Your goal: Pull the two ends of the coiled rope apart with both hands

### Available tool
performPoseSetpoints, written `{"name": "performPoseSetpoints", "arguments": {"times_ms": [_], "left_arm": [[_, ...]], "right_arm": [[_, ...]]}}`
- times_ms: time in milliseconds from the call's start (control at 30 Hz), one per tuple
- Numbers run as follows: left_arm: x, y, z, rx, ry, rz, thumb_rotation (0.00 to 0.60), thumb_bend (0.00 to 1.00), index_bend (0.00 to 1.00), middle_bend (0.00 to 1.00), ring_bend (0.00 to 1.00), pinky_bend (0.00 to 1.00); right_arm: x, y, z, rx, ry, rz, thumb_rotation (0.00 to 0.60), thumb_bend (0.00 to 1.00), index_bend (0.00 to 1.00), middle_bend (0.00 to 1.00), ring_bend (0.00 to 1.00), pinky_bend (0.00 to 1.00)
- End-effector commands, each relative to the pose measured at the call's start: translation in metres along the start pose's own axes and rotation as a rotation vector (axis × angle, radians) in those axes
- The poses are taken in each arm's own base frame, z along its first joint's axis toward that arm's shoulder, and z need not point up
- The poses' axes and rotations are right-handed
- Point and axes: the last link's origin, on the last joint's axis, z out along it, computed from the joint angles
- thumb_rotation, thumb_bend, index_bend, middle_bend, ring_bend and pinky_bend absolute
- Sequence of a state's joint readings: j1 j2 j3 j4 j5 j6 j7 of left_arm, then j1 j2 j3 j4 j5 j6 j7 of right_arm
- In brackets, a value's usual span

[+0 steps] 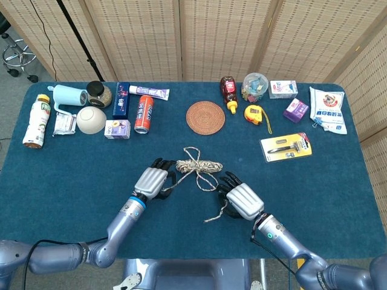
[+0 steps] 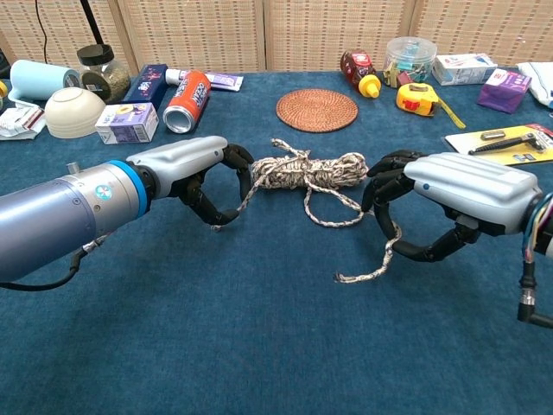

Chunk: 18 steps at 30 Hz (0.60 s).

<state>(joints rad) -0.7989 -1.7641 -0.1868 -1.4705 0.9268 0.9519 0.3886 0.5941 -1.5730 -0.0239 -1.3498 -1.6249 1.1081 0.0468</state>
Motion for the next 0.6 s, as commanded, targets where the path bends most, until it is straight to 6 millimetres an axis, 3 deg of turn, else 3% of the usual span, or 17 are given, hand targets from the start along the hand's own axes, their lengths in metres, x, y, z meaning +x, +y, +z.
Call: {"name": "performPoseSetpoints", "arguments": {"times_ms": [33,600], "left_arm": [[-0.0008,-0.0001,0.0001,0.002,-0.001,-0.003,0.6,0.38,0.5,0.13,0.1,0.0],[-0.006,-0.0013,0.0018,0.009,-0.012,0.001,0.6,0.39,0.51,0.14,0.1,0.0]], "right_arm": [[-0.0001,0.0,0.0,-0.001,0.0,0.002,0.6,0.44,0.62,0.31,0.13,0.0],[-0.0012,0.0012,0.0003,-0.004,-0.002,0.007,0.6,0.44,0.63,0.31,0.13,0.0]]}}
